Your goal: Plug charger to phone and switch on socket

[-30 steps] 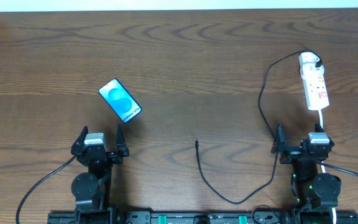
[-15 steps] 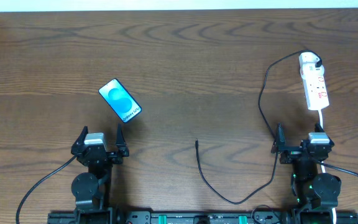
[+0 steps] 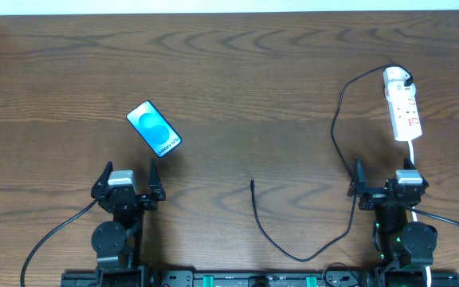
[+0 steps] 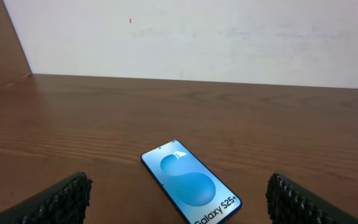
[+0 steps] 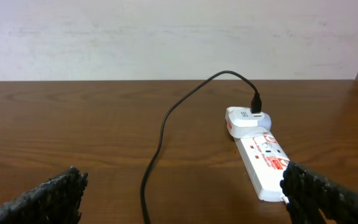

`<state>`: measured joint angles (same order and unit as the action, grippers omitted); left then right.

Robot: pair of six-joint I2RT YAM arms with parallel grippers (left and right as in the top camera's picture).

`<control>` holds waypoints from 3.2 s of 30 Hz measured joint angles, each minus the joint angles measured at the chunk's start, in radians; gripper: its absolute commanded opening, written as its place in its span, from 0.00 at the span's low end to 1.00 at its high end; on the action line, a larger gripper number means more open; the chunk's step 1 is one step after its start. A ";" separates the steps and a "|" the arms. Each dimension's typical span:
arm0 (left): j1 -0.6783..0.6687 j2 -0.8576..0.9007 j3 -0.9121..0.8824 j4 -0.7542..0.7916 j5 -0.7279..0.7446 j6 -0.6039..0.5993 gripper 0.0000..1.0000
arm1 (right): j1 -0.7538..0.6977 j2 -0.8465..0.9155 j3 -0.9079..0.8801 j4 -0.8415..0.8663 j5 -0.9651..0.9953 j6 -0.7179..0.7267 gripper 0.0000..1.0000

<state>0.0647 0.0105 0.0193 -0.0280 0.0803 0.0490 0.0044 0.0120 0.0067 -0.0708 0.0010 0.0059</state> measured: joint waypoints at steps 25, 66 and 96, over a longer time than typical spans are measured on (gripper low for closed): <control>0.000 0.000 0.000 0.000 0.000 0.000 0.90 | 0.000 0.000 0.000 0.000 0.000 0.000 0.99; 0.000 0.000 0.000 0.000 0.000 0.000 0.90 | 0.000 0.000 0.000 0.000 0.000 0.000 0.99; 0.000 0.000 0.000 0.032 0.082 0.000 0.90 | 0.000 0.000 0.000 0.000 0.000 0.000 0.99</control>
<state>0.0647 0.0101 0.0189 0.0036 0.1619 0.0490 0.0044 0.0120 0.0067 -0.0708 0.0010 0.0059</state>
